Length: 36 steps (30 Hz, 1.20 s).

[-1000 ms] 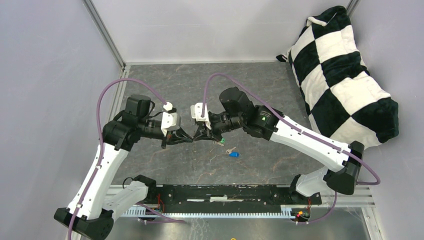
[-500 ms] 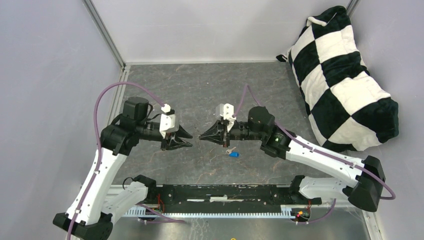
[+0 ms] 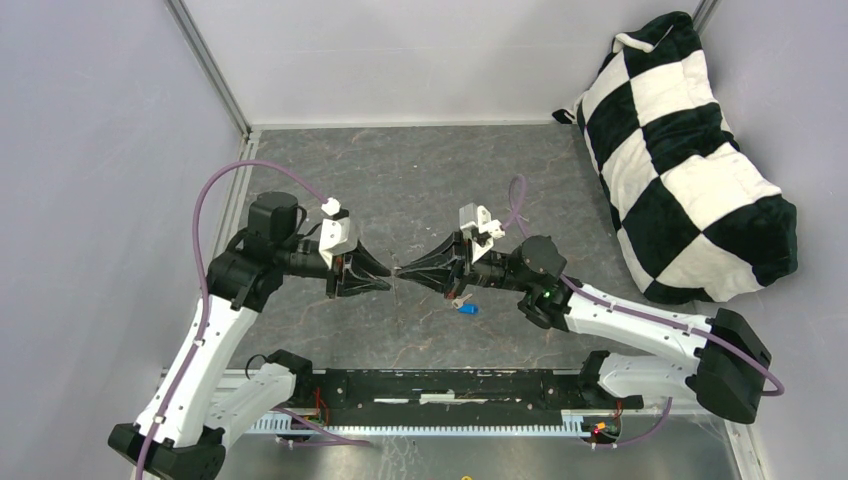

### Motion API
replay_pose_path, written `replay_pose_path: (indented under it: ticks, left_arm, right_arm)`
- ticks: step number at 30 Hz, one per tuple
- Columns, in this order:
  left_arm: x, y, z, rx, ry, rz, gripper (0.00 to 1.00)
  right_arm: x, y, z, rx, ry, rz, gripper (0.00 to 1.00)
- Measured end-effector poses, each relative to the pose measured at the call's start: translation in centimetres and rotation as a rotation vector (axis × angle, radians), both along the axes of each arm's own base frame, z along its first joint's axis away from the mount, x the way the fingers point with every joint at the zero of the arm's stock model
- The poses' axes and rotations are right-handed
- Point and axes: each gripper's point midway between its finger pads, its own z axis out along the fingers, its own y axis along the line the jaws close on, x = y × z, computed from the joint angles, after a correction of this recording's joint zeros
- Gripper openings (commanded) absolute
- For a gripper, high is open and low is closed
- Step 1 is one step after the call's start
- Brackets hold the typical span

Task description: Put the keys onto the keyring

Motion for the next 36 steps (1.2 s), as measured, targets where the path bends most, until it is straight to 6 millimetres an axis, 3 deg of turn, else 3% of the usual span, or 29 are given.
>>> replay_pose_path:
  ticks: [21,28,33,36]
  left_arm:
    - [-0.3,-0.1,0.2,-0.014,0.017,-0.012,0.33]
    - [-0.5,0.0,0.3,-0.013,0.01,-0.008,0.07]
    - [-0.7,0.2,0.3,-0.011,0.002,0.0,0.02]
    - [-0.8,0.3,0.3,-0.007,-0.004,0.008,0.02]
  right_arm:
    - [-0.5,1.4,-0.7,-0.02,0.004,0.009,0.01]
    - [-0.4,1.8,-0.7,-0.039,-0.011,0.008,0.01]
    - [-0.5,2.0,-0.6,-0.058,-0.027,0.022,0.02]
    - [-0.7,2.1,-0.6,-0.071,-0.038,0.038,0.08]
